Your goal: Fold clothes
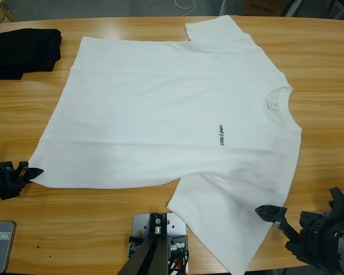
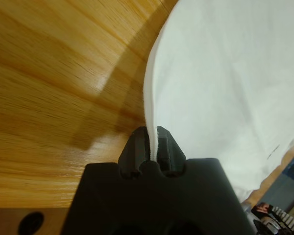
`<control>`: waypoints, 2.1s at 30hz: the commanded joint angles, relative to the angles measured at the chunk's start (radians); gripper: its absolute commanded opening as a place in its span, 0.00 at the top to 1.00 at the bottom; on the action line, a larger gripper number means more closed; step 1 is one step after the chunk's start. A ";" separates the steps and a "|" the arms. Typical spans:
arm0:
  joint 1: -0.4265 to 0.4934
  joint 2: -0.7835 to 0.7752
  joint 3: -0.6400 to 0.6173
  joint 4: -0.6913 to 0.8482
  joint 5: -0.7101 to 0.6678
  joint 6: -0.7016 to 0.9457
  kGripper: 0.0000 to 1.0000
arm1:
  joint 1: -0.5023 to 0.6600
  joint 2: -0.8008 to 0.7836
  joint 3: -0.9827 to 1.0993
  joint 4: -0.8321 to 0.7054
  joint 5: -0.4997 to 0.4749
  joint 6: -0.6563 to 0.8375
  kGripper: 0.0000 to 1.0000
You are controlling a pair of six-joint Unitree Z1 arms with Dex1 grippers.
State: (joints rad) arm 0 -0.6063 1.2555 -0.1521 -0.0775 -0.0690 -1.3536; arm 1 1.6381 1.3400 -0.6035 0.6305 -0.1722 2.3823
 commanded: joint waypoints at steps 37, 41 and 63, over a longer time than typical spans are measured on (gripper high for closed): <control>-0.006 -0.016 0.026 0.005 -0.001 0.013 1.00 | 0.120 0.140 0.150 -0.273 -0.135 0.009 1.00; -0.006 -0.019 0.025 0.004 -0.002 0.014 1.00 | 0.120 0.140 0.137 -0.273 -0.129 -0.082 1.00; 0.008 -0.077 -0.156 0.128 -0.005 0.108 1.00 | 0.104 -0.127 -0.033 0.124 -0.503 -0.316 1.00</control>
State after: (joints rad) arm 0 -0.6064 1.1782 -0.2690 0.0233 -0.0694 -1.2924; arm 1 1.7501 1.3353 -0.6690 0.7340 -0.4654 2.1922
